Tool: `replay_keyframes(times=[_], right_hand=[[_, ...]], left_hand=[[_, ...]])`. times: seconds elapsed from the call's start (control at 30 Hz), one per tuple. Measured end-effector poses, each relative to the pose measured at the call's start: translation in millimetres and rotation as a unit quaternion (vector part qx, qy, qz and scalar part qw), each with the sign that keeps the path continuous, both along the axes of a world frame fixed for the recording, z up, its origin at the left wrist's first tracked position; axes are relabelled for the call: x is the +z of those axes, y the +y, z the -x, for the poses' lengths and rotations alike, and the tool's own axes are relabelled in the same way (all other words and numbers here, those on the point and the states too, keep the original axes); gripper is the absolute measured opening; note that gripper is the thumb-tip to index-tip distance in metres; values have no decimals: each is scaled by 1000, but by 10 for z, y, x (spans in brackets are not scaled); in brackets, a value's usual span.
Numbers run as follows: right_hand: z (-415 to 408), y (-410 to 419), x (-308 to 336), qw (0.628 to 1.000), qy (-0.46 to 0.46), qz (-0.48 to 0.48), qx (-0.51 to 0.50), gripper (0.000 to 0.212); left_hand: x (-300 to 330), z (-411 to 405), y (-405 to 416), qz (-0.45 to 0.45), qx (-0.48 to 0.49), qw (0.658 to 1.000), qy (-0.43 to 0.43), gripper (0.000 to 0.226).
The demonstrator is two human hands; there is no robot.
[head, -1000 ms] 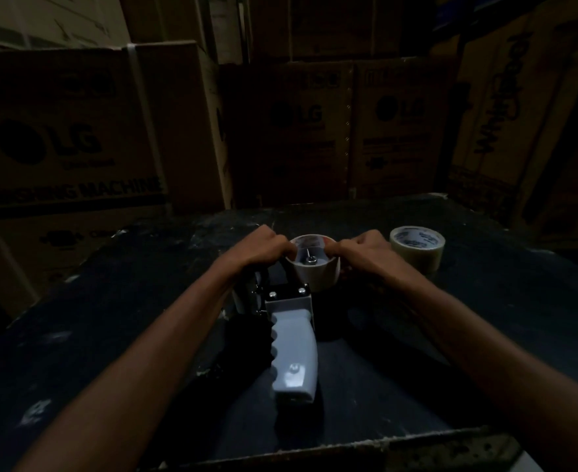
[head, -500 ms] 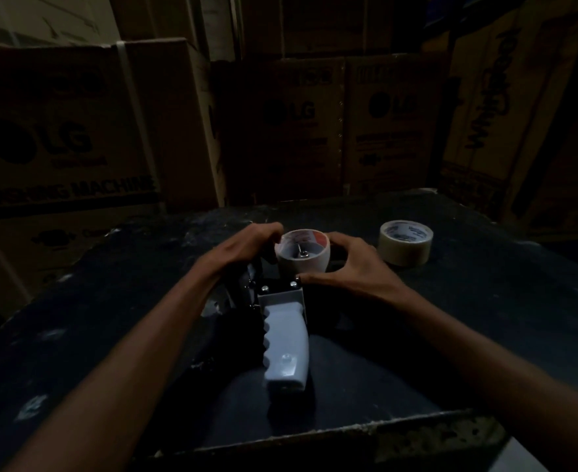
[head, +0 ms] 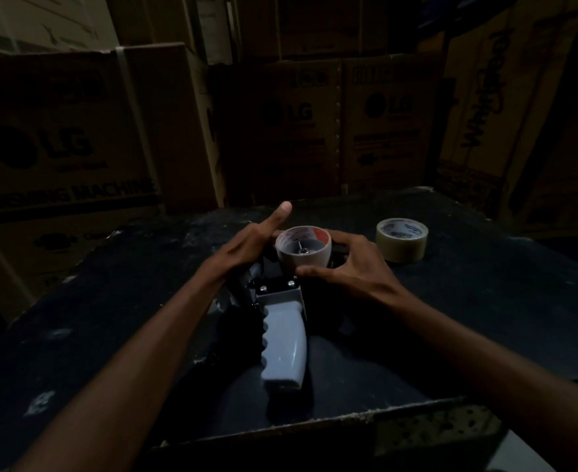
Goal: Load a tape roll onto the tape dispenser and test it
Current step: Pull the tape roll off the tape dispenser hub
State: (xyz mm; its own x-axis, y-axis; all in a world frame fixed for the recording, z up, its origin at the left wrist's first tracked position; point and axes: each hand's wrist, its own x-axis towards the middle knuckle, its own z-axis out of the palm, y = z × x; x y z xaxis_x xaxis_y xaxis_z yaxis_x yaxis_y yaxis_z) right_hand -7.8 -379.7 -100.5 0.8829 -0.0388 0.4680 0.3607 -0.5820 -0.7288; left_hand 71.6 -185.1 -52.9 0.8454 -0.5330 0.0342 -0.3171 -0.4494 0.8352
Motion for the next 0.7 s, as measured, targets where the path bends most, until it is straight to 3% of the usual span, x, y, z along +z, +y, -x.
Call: replay_keyframes(times=[0.3,0.5,0.7], right_hand=[[14,-4,-11,999,17,-25,-27,72],[60,62,-36,999,-42,-17,-22,67],[61,9,18,999,-11,-29,-21,71]], left_hand=[[1,-8,-25,-17,21,999,24,95],[54,69,-57,-16,24,999,46,92],[32,47,-60,-22,21,999,39,93]])
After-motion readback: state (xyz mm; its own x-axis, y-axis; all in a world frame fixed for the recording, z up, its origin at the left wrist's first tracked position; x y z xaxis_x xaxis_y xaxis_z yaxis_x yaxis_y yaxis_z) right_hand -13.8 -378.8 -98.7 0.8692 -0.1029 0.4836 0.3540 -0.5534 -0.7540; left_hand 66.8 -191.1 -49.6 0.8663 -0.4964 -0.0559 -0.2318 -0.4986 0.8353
